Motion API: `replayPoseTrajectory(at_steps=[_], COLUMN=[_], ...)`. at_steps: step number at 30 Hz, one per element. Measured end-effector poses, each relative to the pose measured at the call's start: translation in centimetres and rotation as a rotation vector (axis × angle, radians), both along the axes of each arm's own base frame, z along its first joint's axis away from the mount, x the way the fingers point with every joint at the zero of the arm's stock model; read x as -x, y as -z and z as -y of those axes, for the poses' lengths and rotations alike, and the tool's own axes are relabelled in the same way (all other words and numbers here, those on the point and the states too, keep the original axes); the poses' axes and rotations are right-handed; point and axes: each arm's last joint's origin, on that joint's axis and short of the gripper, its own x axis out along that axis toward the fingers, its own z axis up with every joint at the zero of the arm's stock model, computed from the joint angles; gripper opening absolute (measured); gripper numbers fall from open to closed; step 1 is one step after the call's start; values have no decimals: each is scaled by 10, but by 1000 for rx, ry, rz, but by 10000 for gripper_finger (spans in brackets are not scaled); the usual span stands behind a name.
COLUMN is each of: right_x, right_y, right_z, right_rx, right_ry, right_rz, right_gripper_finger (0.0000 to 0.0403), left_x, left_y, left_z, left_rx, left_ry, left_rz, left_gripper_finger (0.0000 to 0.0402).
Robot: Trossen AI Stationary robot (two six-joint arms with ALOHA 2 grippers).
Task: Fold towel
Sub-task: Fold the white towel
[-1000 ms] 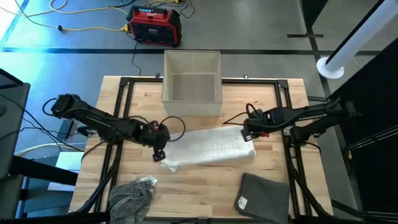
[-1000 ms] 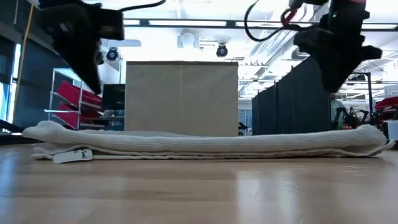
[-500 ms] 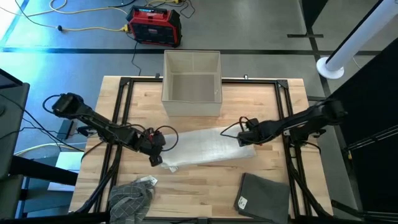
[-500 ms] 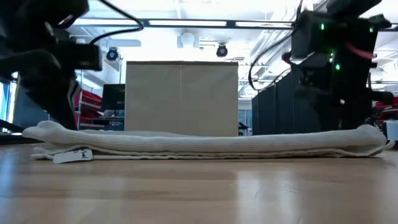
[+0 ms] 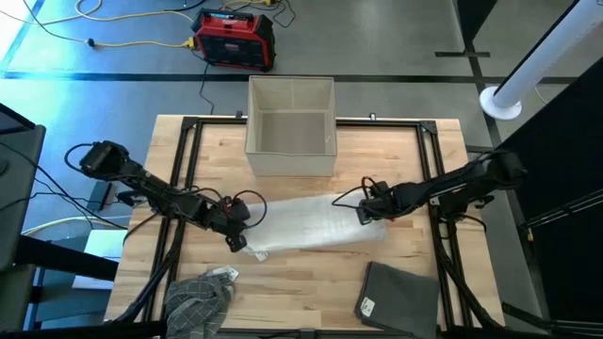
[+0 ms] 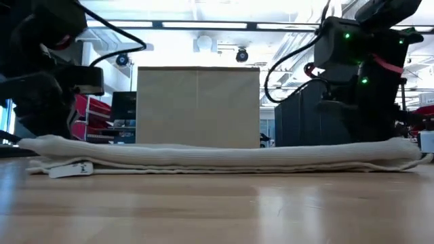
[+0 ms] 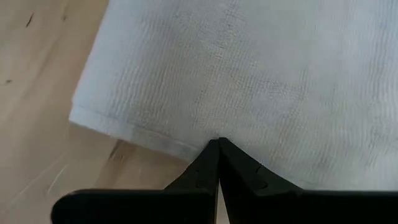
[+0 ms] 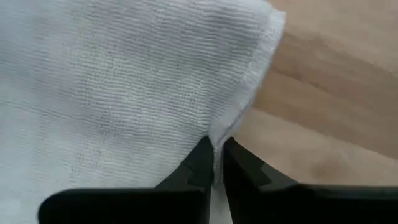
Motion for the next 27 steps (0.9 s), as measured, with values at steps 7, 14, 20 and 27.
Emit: replayPoseTrajectory(at_steps=[7,14,20,27], right_x=[-15,-70,-127,-178], right_y=[-66,-113,-99,-56], right_z=[-2,-9,-17,-15], right_rx=[28,52,23,-26], right_ry=[-111,-229,-331,-389], right_rz=[133,401,542,563], right_gripper_finger=[9,9,9,9], left_x=[-23,-47,-65,-84], left_y=[7,18,25,19], left_z=[-9,-23,-28,-25], left_rx=[36,44,40,2], left_ry=[-50,-106,-87,37], left_rz=[174,307,358,358], left_gripper_finger=[0,0,0,0])
